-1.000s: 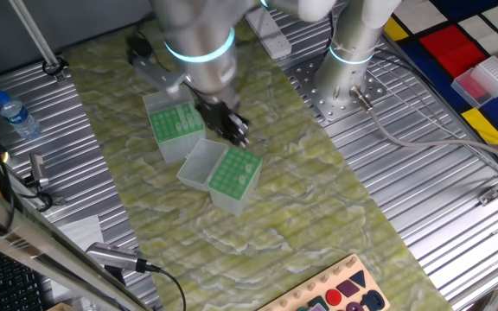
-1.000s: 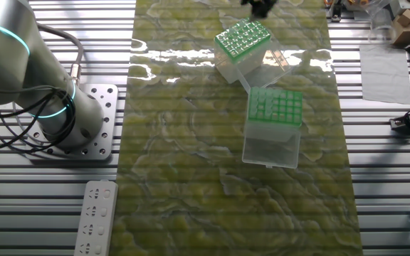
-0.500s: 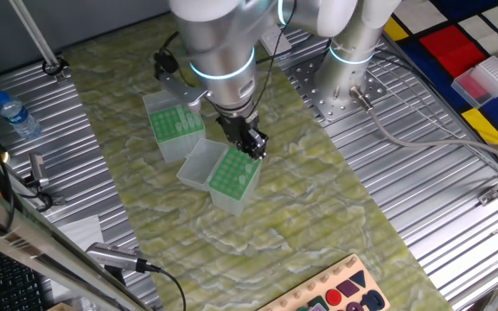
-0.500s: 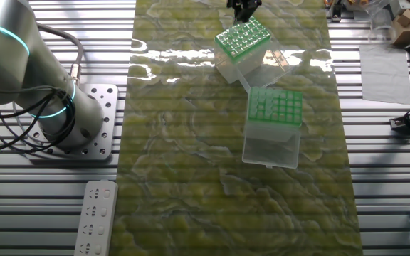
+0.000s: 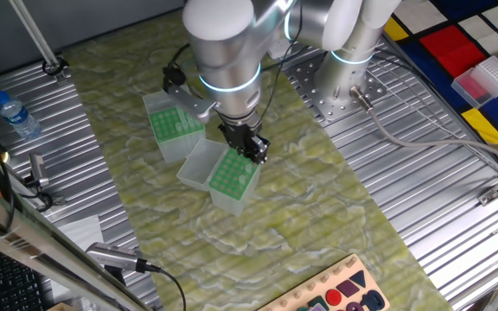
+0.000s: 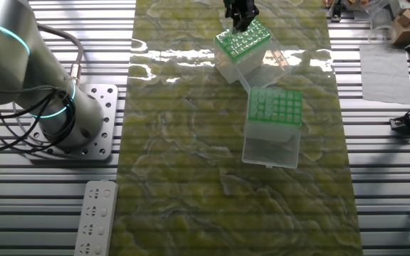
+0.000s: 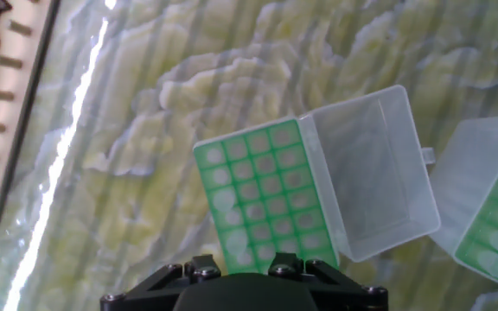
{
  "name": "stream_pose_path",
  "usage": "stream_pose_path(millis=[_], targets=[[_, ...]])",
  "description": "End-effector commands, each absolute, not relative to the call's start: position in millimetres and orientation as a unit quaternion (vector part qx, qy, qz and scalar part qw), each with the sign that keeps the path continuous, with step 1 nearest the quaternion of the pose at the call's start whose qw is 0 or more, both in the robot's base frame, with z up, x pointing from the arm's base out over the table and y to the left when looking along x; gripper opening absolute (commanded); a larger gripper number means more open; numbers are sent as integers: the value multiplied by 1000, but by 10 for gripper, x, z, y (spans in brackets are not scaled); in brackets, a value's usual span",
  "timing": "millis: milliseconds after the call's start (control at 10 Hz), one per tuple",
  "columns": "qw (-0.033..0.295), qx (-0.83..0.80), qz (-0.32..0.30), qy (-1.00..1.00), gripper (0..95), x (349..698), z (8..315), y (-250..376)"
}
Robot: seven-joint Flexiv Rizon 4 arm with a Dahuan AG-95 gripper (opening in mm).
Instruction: Transfer all large pipette tips from one holder to another
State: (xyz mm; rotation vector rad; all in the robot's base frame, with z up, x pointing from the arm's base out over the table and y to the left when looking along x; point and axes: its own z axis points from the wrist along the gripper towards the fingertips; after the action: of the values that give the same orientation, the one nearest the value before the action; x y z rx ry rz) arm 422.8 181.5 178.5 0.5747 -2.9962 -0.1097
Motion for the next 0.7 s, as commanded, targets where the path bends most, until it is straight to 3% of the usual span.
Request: stream_pose_path(millis=[100,700], targets=[[39,212,-32,-976,380,4228,1705,1815],[28,216,-27,-976,380,4229,1573,1863]])
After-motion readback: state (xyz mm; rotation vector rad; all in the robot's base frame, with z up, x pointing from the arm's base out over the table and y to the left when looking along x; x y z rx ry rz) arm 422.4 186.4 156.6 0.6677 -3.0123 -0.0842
